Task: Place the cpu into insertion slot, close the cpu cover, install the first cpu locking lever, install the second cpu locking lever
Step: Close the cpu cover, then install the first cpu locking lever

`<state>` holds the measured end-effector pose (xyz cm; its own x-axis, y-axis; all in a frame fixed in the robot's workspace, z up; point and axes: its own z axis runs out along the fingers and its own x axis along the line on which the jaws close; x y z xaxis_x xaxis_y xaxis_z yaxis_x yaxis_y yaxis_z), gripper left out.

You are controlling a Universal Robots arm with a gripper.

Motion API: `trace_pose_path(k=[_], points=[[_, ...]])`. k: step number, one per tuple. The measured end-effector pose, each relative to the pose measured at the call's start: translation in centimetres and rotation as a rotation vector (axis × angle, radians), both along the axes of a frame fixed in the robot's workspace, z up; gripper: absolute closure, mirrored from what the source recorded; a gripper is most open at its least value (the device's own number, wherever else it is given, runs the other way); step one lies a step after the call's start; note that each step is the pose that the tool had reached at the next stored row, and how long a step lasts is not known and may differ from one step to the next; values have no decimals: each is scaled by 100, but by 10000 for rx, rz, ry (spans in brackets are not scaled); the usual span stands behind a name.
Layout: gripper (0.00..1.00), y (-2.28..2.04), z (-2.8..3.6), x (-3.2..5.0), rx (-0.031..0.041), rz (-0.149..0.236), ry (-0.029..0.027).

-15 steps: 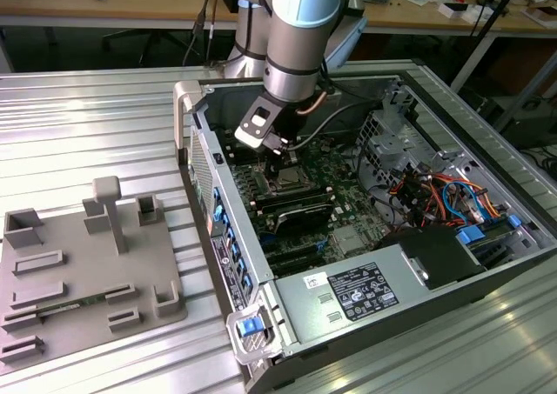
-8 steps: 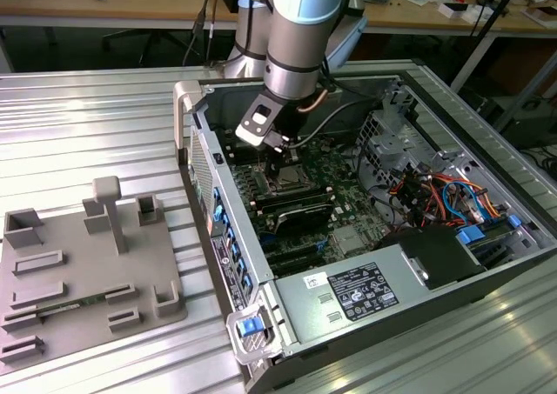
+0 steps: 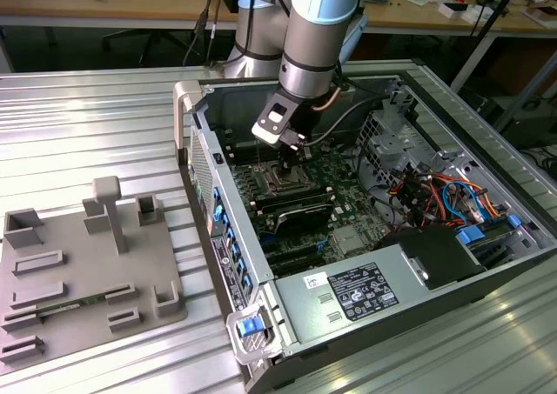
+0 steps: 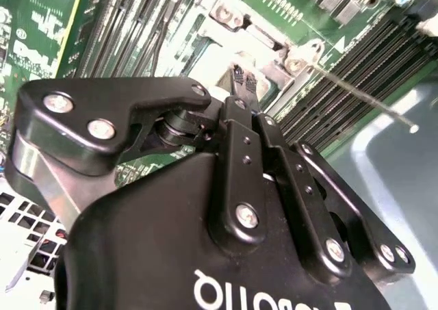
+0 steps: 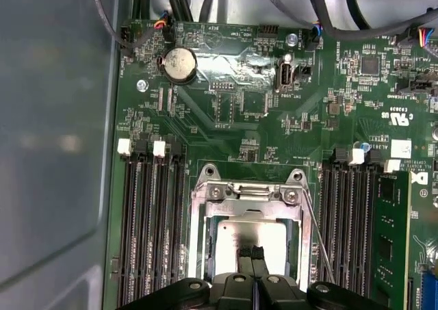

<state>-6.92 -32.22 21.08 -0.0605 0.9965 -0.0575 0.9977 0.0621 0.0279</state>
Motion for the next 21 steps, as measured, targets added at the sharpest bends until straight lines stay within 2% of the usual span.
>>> trace_pose_path(k=[15, 17, 19, 21], points=[[89, 2, 7, 24, -1, 2, 0], [89, 4, 61, 24, 0, 3, 0], [89, 5, 200, 23, -4, 6, 1], [89, 7, 278, 24, -11, 13, 0]])
